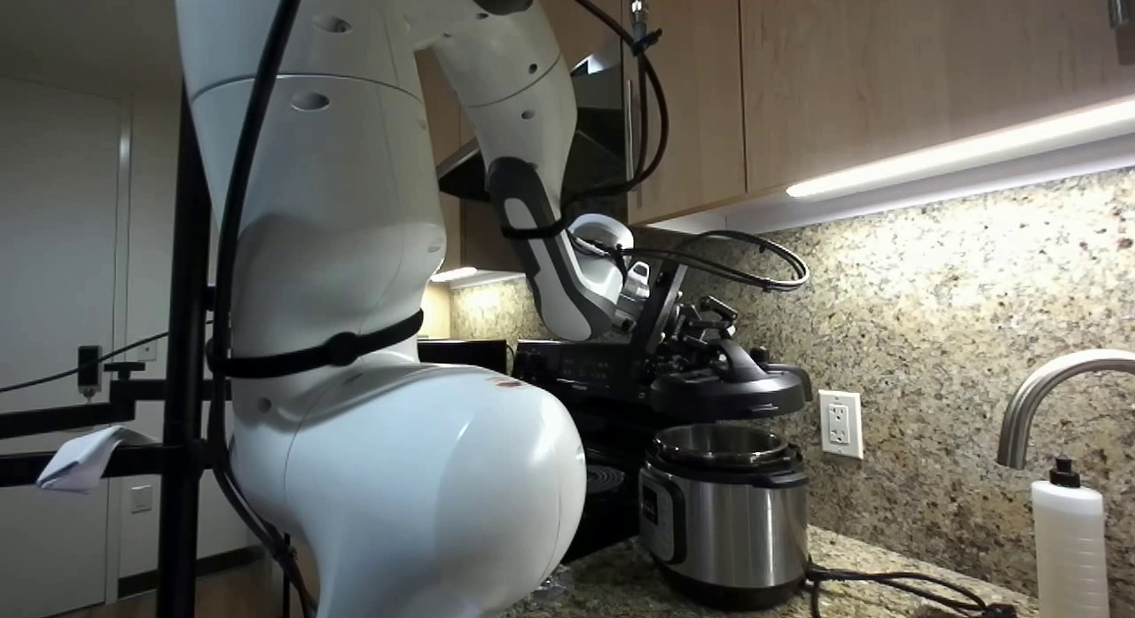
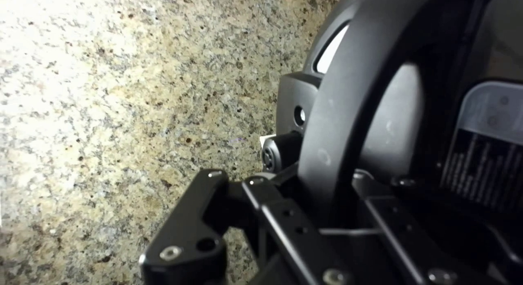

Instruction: Uncover the cooker and put the lid on the counter

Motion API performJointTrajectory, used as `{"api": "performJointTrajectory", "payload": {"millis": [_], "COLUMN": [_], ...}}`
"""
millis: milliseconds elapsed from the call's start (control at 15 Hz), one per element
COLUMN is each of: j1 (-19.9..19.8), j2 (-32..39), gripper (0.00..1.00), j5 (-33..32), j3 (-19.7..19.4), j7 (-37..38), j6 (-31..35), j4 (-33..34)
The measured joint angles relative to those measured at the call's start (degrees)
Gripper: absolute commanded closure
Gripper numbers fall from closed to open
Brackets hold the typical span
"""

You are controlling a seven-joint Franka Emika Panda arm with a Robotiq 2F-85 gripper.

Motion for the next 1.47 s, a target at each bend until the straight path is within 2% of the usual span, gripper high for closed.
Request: {"api": "performJointTrajectory", "payload": {"millis": [800,1467], "j1": [-4.7,-8.4], "j2": [-1.2,-7.9], "gripper": [0.99,0.99], "j5": [1.7,1.7], "j3": [-6.7,-10.9], "j7": [0.0,0.0], "j6": [-4.8,-8.3], "j4": [-0.3,-3.9]}}
